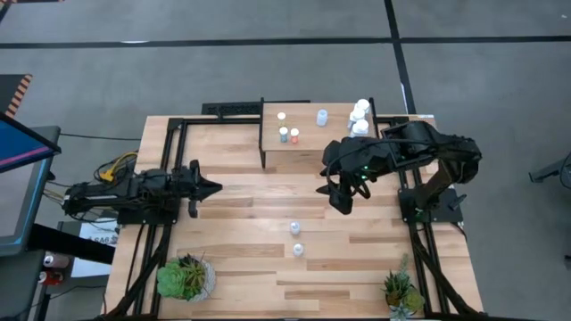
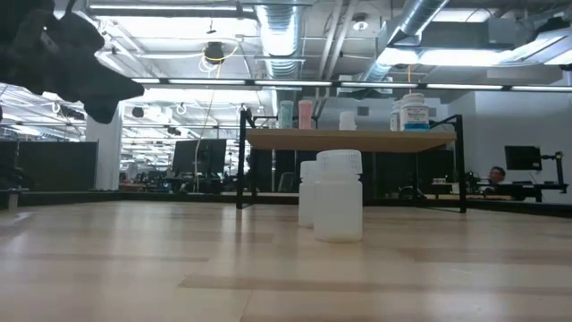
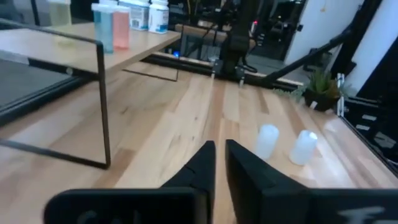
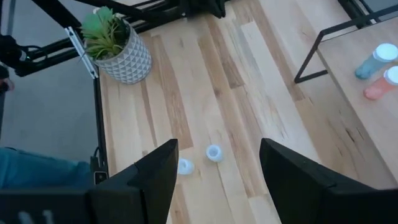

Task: Pick and place medicine bottles onto shelf by color
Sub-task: Put the top transparent pill bottle on the shelf

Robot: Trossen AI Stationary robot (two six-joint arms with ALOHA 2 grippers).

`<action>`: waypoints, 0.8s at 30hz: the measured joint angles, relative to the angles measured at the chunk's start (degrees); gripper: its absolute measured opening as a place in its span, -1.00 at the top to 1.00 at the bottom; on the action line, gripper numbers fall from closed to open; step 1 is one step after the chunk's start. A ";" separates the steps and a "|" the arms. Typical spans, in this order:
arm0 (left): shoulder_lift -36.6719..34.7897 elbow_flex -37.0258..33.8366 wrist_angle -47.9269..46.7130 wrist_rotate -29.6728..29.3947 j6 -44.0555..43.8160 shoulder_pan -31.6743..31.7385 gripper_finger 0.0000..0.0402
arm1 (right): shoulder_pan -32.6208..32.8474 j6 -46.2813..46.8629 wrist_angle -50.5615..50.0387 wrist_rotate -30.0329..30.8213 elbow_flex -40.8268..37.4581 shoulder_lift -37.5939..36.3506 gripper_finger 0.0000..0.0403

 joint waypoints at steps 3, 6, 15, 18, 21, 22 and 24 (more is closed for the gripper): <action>0.13 0.02 -0.15 0.32 3.41 -0.02 0.74 | -0.10 -0.06 0.38 0.03 0.12 1.34 -0.24; 0.10 0.02 -0.19 0.34 5.64 -0.02 0.54 | -0.42 -0.99 0.23 0.02 0.04 3.40 -0.24; 0.12 0.02 -0.31 0.30 2.68 -0.04 0.07 | -0.36 -8.76 -4.25 0.38 0.04 10.38 -0.24; 0.12 0.02 -0.34 0.27 2.63 -0.04 0.04 | 0.26 -10.51 -7.76 2.42 0.02 12.14 -0.24; 0.12 0.02 -0.39 0.27 2.58 -0.04 0.03 | 1.27 -12.27 -8.02 4.71 0.00 13.15 -0.24; 0.10 0.02 -0.40 0.27 2.53 -0.04 0.03 | 1.61 -12.98 -7.74 5.41 -0.02 13.19 -0.24; 0.10 0.02 -0.41 0.25 2.50 -0.04 0.03 | 2.20 -13.39 -5.09 6.33 -1.55 12.79 -0.24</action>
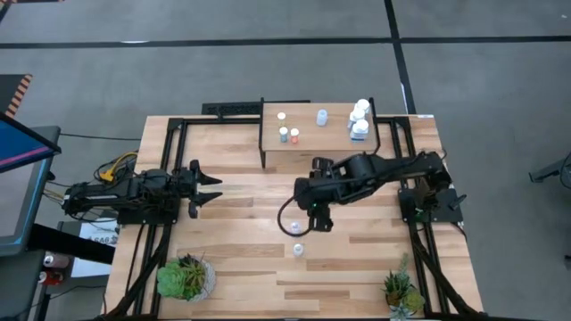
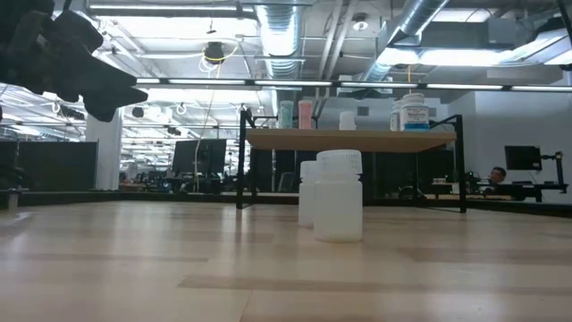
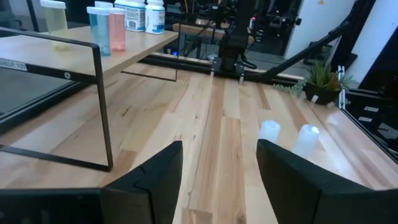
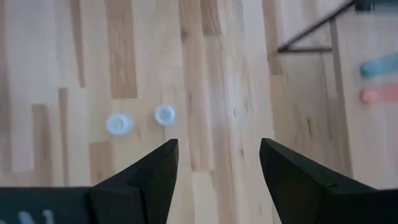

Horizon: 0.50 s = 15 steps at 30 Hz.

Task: Pick and place medicine bottles onto shelf by color
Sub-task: Put the top transparent pill bottle on the shelf

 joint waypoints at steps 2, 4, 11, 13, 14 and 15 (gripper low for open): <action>0.02 0.00 -0.02 -0.02 0.00 0.00 0.03 | 0.39 -0.04 3.26 0.06 -4.00 -1.27 -0.24; 0.00 0.00 -0.04 -0.06 0.00 0.00 0.03 | 0.96 -0.12 6.84 0.07 -9.48 -2.78 -0.24; -0.01 0.00 -0.06 -0.09 0.00 0.00 0.03 | 1.24 4.74 24.91 -0.01 -30.56 -11.04 -0.24; -0.01 0.00 -0.06 -0.09 0.00 0.00 0.03 | 1.24 6.13 30.38 -0.03 -34.51 -12.41 -0.24; -0.01 0.00 -0.06 -0.07 0.00 0.00 0.03 | 1.22 6.66 32.70 -0.06 -35.96 -12.88 -0.24; -0.01 0.00 -0.06 -0.08 0.00 0.00 0.03 | 1.24 7.16 34.47 -0.13 -36.98 -13.14 -0.24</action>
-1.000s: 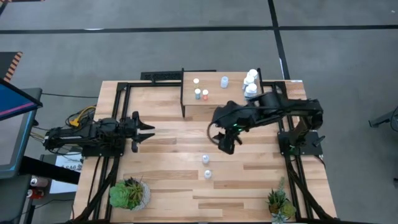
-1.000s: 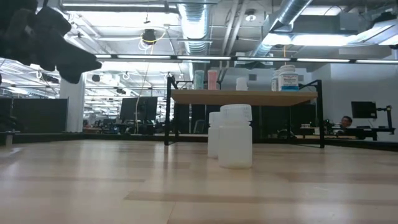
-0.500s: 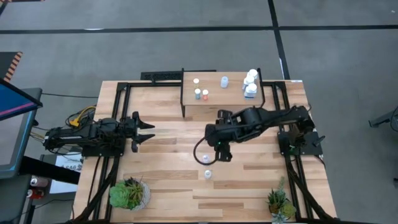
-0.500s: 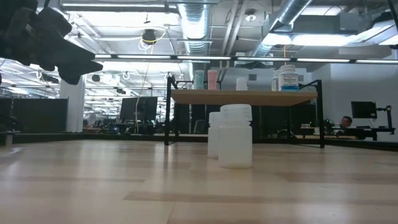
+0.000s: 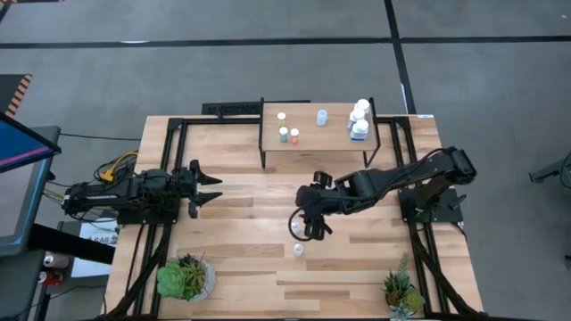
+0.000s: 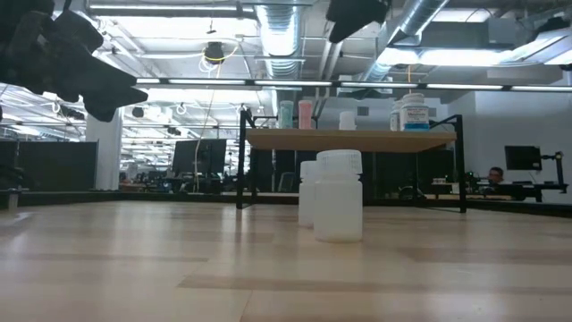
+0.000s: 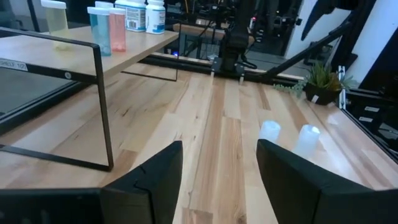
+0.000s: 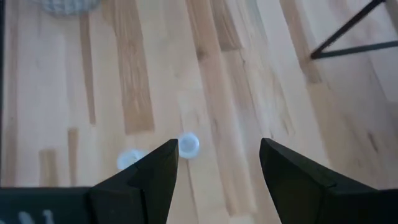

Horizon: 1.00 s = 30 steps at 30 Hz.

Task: Pick and place medicine bottles onto shelf by color
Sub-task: Put the top transparent pill bottle on the shelf

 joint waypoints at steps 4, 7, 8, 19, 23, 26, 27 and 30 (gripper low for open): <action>0.00 0.00 -0.01 0.01 0.00 0.00 0.03 | 0.56 2.08 3.14 -1.27 -1.01 1.14 -0.24; 0.00 0.00 -0.02 0.00 0.00 0.00 0.03 | 1.29 2.11 2.97 -1.94 -1.03 3.31 -0.24; 0.00 0.00 -0.02 0.00 0.00 0.00 0.03 | 1.43 2.15 2.89 -1.95 -1.06 4.16 -0.24; 0.00 0.00 -0.02 0.00 0.00 -0.01 0.03 | -0.26 8.56 5.14 -4.75 -2.09 7.61 -0.44; 0.00 0.00 -0.02 0.00 0.00 -0.02 0.03 | -0.41 9.95 12.06 -6.50 -8.71 6.88 -0.53; 0.00 -0.02 -0.02 0.00 0.00 -0.01 0.03 | -0.40 13.30 15.37 -6.67 -13.51 5.19 -0.53; 0.01 -0.02 -0.02 0.00 0.00 -0.02 0.03 | -0.39 14.07 15.41 -6.84 -14.74 4.30 -0.53; -0.06 -0.02 -0.02 0.00 0.00 -0.02 0.03 | -0.37 14.68 19.49 -6.05 -16.87 3.38 -0.51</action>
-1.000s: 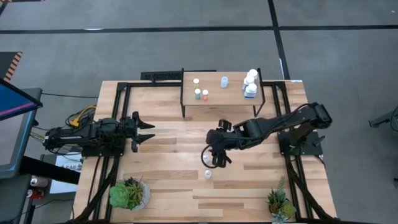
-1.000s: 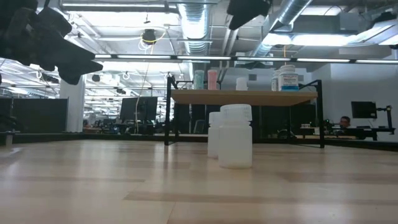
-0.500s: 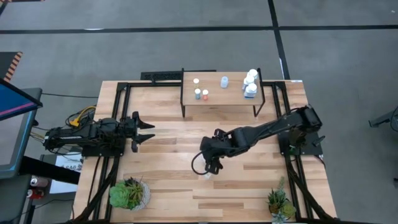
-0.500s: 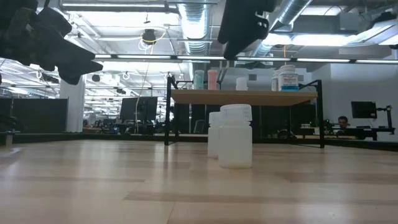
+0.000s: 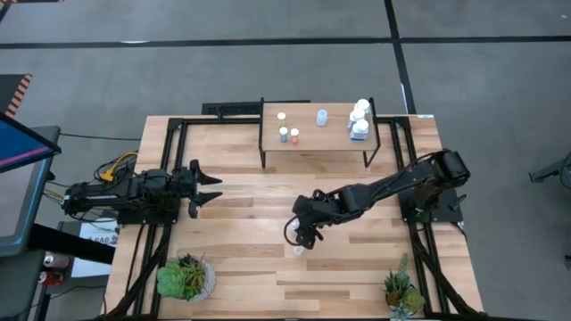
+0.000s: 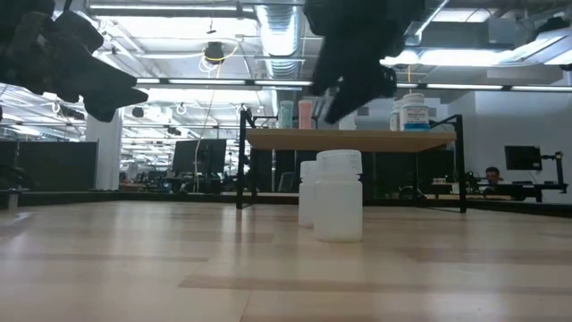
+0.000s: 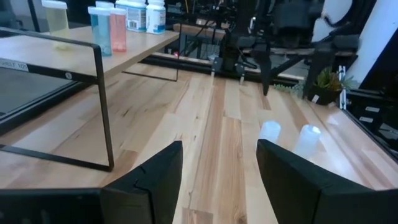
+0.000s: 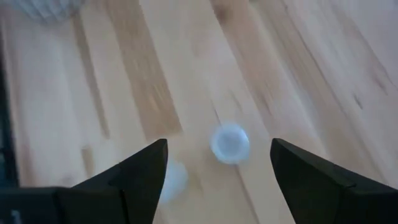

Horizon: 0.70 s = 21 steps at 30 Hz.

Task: Pick and place medicine bottles onto shelf by color
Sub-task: Put the top transparent pill bottle on the shelf

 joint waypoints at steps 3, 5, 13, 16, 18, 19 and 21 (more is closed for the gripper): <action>0.40 0.00 0.00 -0.05 0.00 0.00 0.03 | -0.16 0.11 -1.58 0.20 -0.32 0.46 -0.50; 0.63 0.00 0.02 -0.05 0.01 0.00 0.03 | -0.40 -0.74 -1.76 -0.04 -0.32 0.71 -0.50; 1.90 0.00 -0.02 -0.35 0.02 0.00 0.03 | -0.62 -3.83 -0.63 -0.40 -0.10 3.02 -0.50; 2.59 0.00 -0.02 -0.41 0.02 0.00 0.03 | -0.82 -4.14 -0.80 -1.24 -0.42 3.66 -0.50; 2.53 0.00 0.00 -0.40 0.02 0.00 0.03 | -0.85 -4.65 1.33 -1.24 -0.06 4.32 -0.50; 2.59 0.00 0.02 -0.46 0.02 0.00 0.03 | -0.90 -4.96 1.21 -1.42 -0.14 4.50 -0.50; 2.79 0.00 -0.02 -0.43 0.02 0.00 0.03 | -0.85 -5.60 0.46 -1.41 -0.38 4.50 -0.50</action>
